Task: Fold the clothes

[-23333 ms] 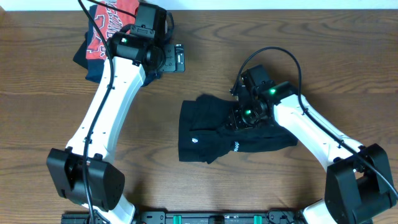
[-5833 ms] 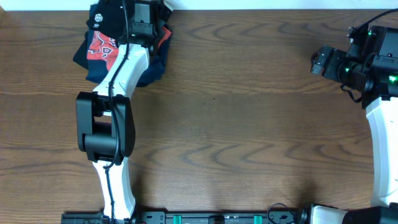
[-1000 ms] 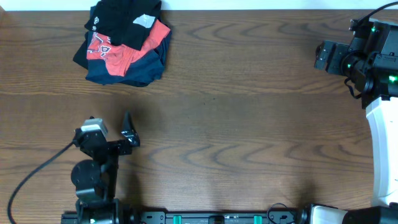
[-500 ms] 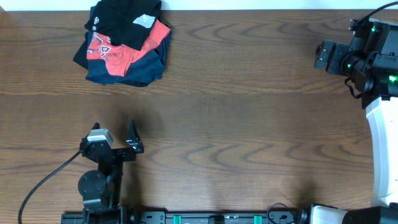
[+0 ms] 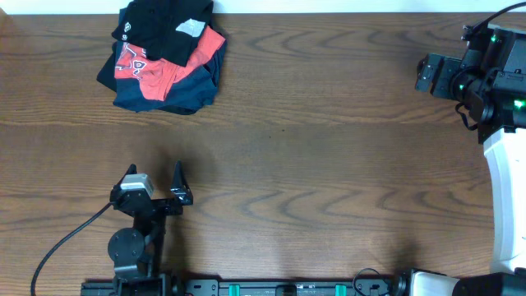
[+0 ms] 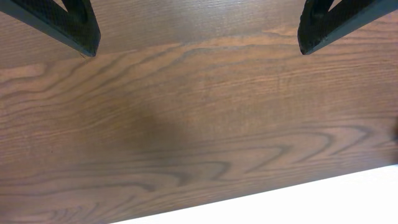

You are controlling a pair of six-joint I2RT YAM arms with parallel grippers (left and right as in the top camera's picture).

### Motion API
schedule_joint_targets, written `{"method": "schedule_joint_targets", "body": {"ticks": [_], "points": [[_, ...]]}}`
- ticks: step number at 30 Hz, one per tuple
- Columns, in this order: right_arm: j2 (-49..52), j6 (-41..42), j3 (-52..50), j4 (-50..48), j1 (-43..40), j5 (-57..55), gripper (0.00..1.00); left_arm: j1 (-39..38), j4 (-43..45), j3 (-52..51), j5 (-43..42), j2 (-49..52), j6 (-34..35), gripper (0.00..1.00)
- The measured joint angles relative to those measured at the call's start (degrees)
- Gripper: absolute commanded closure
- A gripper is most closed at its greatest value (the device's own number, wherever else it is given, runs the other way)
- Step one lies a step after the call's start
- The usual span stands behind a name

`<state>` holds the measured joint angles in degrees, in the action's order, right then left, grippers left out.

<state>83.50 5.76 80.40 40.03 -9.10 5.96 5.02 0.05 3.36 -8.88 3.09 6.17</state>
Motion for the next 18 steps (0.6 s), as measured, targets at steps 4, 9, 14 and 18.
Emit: {"method": "schedule_joint_targets", "body": {"ticks": [4,9,14,18], "points": [[0.0,0.0,0.0,0.0,0.0,0.0,0.01,0.0,-0.1,-2.4,0.0,-2.0,0.0,0.02],[0.0,0.0,0.0,0.0,0.0,0.0,0.01,-0.4,0.1,-2.5,0.0,-2.4,0.0,0.02],[0.0,0.0,0.0,0.0,0.0,0.0,0.01,-0.4,-0.9,-2.5,0.3,-2.4,0.0,0.02],[0.0,0.0,0.0,0.0,0.0,0.0,0.01,-0.4,-0.9,-2.4,0.3,-2.4,0.0,0.02]]}}
